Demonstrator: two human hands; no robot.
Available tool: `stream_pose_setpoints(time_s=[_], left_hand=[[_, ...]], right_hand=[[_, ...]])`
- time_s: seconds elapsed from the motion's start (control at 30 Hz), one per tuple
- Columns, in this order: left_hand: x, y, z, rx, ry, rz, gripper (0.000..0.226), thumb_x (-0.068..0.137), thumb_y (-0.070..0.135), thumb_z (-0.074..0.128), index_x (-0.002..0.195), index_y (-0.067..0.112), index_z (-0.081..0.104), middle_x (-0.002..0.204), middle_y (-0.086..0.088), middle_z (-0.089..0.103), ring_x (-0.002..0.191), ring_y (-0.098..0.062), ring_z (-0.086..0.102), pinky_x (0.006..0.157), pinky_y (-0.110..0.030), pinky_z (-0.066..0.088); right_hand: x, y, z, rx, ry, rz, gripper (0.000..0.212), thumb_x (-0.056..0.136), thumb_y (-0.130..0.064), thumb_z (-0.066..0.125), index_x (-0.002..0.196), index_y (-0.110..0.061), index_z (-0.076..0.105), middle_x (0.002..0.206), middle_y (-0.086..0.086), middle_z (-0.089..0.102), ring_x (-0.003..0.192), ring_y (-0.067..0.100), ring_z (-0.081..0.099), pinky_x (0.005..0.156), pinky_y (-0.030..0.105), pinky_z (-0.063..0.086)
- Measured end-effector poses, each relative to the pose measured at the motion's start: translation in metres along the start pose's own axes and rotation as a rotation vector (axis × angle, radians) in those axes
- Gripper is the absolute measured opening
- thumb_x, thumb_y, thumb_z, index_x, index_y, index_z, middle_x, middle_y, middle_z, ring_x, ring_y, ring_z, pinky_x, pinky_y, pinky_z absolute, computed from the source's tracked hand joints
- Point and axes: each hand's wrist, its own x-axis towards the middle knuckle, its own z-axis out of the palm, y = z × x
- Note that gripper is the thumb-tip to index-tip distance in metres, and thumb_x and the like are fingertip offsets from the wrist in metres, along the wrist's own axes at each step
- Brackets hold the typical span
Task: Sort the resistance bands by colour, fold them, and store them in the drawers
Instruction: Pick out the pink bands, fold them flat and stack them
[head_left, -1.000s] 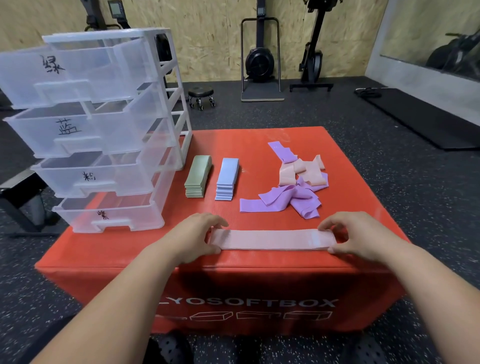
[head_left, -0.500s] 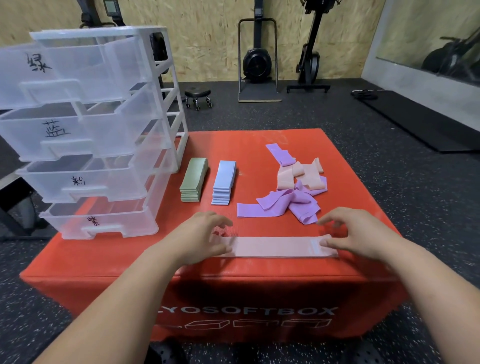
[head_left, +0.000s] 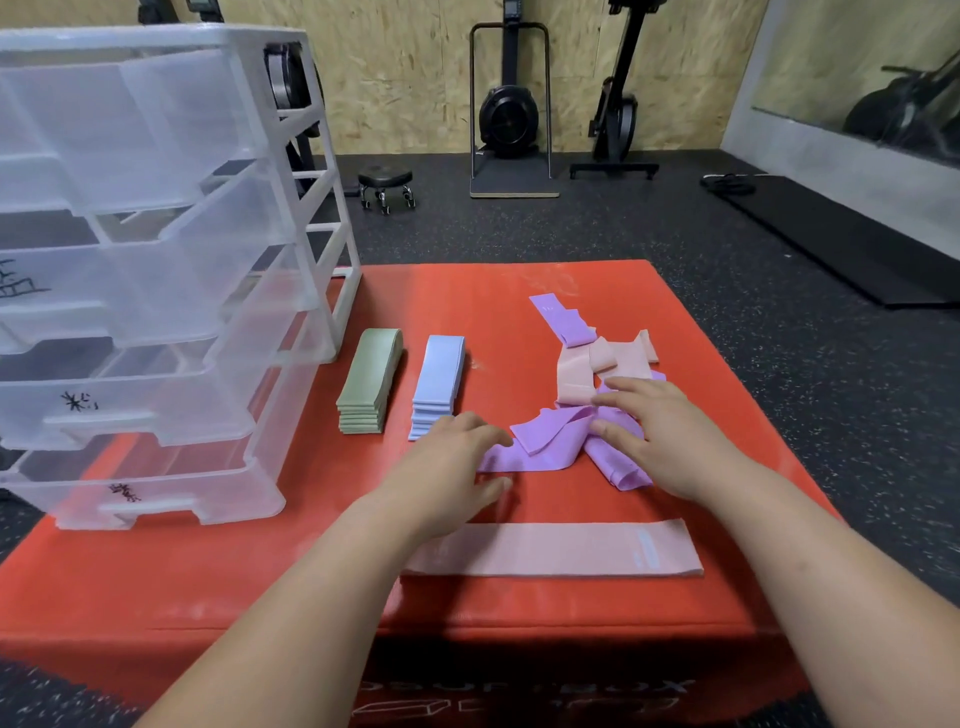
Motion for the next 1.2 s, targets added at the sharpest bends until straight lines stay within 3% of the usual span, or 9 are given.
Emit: stream_pose_setpoints(time_s=[0.2,0.33,0.5,0.67,0.8,0.87,0.97,1.03,1.2], left_hand=[[0.017,-0.004,0.011,0.001,0.008,0.022,0.047,0.094,0.041,0.069,0.139,0.032,0.060,0.131,0.006,0.056,0.116,-0.023,0.052,0.102,-0.040,0.046],[0.025,-0.007,0.013,-0.024,0.001,0.017,0.046,0.093,0.042,0.069,0.137,0.033,0.061,0.128,0.006,0.056,0.114,-0.024,0.053,0.100,-0.043,0.048],[0.027,-0.007,0.011,-0.053,0.016,0.000,0.043,0.095,0.041,0.067,0.137,0.034,0.061,0.128,0.007,0.056,0.115,-0.022,0.052,0.100,-0.042,0.049],[0.023,-0.004,0.009,-0.033,-0.008,0.015,0.046,0.094,0.040,0.069,0.138,0.031,0.061,0.131,0.005,0.057,0.118,-0.024,0.051,0.103,-0.042,0.046],[0.018,-0.003,0.007,-0.028,0.005,0.024,0.045,0.094,0.040,0.068,0.137,0.029,0.062,0.128,0.004,0.058,0.114,-0.024,0.052,0.102,-0.042,0.045],[0.017,-0.002,0.005,-0.049,0.031,0.015,0.042,0.094,0.039,0.066,0.135,0.031,0.062,0.125,0.005,0.058,0.113,-0.023,0.053,0.099,-0.043,0.048],[0.017,0.001,-0.001,-0.121,0.101,-0.014,0.039,0.096,0.035,0.066,0.135,0.031,0.063,0.126,0.006,0.058,0.119,-0.021,0.054,0.100,-0.041,0.048],[0.019,0.004,-0.004,-0.159,0.163,-0.020,0.039,0.096,0.033,0.067,0.134,0.030,0.063,0.126,0.007,0.060,0.121,-0.018,0.055,0.100,-0.038,0.049],[0.021,0.011,-0.002,-0.235,0.125,-0.077,0.046,0.094,0.043,0.071,0.137,0.031,0.061,0.125,0.008,0.062,0.119,-0.015,0.058,0.101,-0.036,0.049]], right_hand=[[0.035,-0.007,0.023,-0.010,-0.098,0.071,0.062,0.091,-0.076,0.024,0.137,-0.052,0.059,0.155,-0.017,0.046,0.146,0.018,0.034,0.118,0.048,0.032],[0.047,-0.016,0.025,-0.010,-0.059,0.083,0.062,0.094,-0.071,0.023,0.108,-0.034,0.069,0.114,-0.015,0.067,0.120,0.020,0.054,0.099,0.048,0.046],[0.057,-0.019,0.012,0.000,0.054,0.087,0.035,0.102,-0.048,0.055,0.131,-0.033,0.068,0.147,-0.011,0.056,0.141,0.019,0.042,0.112,0.044,0.040],[0.045,-0.015,0.029,-0.102,-0.227,0.115,0.070,0.092,-0.076,0.018,0.138,-0.046,0.061,0.147,-0.022,0.053,0.141,0.020,0.040,0.115,0.045,0.036],[0.042,-0.023,0.023,-0.100,0.011,0.053,0.034,0.104,-0.047,0.044,0.126,-0.040,0.070,0.129,-0.017,0.067,0.129,0.017,0.051,0.102,0.042,0.044],[0.038,-0.036,0.008,-0.005,0.196,-0.004,0.019,0.100,-0.031,0.061,0.106,-0.041,0.076,0.112,-0.022,0.071,0.116,0.007,0.058,0.091,0.028,0.043],[0.029,-0.055,-0.012,0.321,0.361,-0.038,0.029,0.091,-0.017,0.073,0.090,-0.046,0.075,0.095,-0.034,0.071,0.096,-0.007,0.064,0.101,0.024,0.045],[0.024,-0.061,-0.019,0.441,0.351,-0.078,0.033,0.089,-0.015,0.075,0.100,-0.046,0.074,0.096,-0.029,0.073,0.090,0.002,0.070,0.105,0.042,0.050],[0.008,-0.052,-0.005,0.242,-0.046,-0.018,0.048,0.085,-0.025,0.081,0.125,-0.045,0.064,0.089,-0.013,0.070,0.077,0.005,0.067,0.080,0.034,0.058]])
